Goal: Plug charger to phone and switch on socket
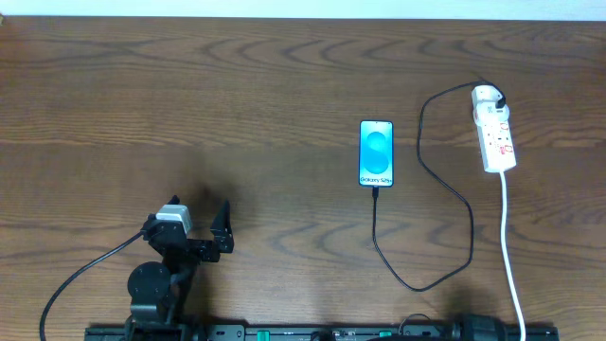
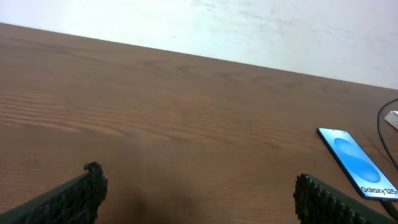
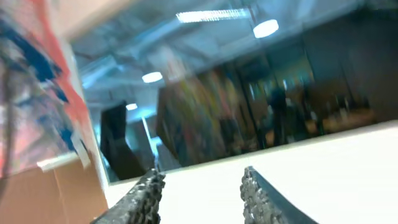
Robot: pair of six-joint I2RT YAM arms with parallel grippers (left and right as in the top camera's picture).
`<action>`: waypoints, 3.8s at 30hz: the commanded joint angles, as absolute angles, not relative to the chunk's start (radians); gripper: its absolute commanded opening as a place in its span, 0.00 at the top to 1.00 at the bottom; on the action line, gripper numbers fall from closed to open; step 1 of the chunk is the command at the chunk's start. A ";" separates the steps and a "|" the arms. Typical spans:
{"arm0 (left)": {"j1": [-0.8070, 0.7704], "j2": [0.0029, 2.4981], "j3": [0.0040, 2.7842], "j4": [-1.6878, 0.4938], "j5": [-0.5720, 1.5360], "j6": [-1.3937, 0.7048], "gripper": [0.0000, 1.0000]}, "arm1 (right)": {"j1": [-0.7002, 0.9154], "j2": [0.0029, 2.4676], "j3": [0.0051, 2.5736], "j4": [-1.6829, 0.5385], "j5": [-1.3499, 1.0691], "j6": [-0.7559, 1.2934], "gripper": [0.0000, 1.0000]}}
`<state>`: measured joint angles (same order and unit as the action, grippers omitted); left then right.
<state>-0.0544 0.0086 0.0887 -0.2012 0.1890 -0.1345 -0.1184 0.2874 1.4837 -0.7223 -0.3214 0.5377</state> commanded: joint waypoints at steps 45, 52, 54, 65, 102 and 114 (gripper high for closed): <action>-0.059 0.006 0.073 -0.230 0.198 -0.143 0.02 | -0.116 0.285 0.891 -0.702 -0.407 0.062 0.01; -0.059 0.006 0.073 -0.230 0.199 -0.143 0.02 | -0.089 0.173 0.646 -0.466 -0.455 0.062 0.01; -0.059 0.006 0.073 -0.230 0.198 -0.143 0.02 | -0.085 0.117 0.575 -0.415 -0.455 0.062 0.01; -0.059 0.006 0.073 -0.230 0.198 -0.143 0.02 | -0.084 0.006 0.299 -0.192 -0.395 0.065 0.01; -0.059 0.006 0.073 -0.230 0.198 -0.143 0.02 | -0.079 0.006 0.005 -0.078 -0.006 0.136 0.01; -0.059 0.006 0.073 -0.230 0.198 -0.143 0.02 | -0.079 0.006 0.005 -0.075 -0.006 0.133 0.01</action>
<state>-0.0544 0.0086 0.0887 -0.2020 0.1886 -0.1349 -0.0856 0.0120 0.0067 -0.0704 -0.0177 0.1478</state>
